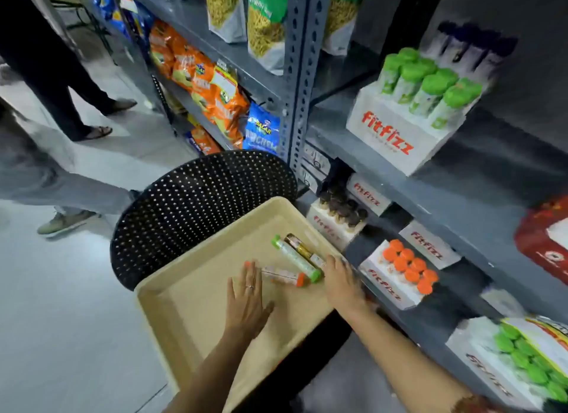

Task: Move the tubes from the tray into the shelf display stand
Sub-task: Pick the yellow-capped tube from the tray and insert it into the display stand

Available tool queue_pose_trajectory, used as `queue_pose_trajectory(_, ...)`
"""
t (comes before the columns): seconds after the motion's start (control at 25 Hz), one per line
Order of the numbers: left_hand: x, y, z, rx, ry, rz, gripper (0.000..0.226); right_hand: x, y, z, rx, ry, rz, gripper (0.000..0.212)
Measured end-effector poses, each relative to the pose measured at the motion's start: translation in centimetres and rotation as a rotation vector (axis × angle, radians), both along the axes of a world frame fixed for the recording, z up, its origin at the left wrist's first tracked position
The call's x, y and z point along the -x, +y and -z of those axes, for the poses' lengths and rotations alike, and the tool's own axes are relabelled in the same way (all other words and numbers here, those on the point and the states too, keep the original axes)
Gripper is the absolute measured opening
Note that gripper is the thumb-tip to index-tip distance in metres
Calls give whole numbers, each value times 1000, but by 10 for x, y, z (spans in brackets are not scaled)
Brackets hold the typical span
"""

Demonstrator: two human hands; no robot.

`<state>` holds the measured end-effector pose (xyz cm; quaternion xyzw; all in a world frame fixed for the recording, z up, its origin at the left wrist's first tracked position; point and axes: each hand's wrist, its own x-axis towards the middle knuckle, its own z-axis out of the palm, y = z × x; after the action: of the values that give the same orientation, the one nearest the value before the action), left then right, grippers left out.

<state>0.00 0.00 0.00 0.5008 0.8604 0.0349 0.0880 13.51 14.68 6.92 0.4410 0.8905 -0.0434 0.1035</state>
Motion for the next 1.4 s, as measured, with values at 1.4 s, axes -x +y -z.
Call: queue_pose_trajectory(1.4, -143, 141, -159, -292, -1, 187, 67, -146, 71, -290, 102, 242, 171, 28)
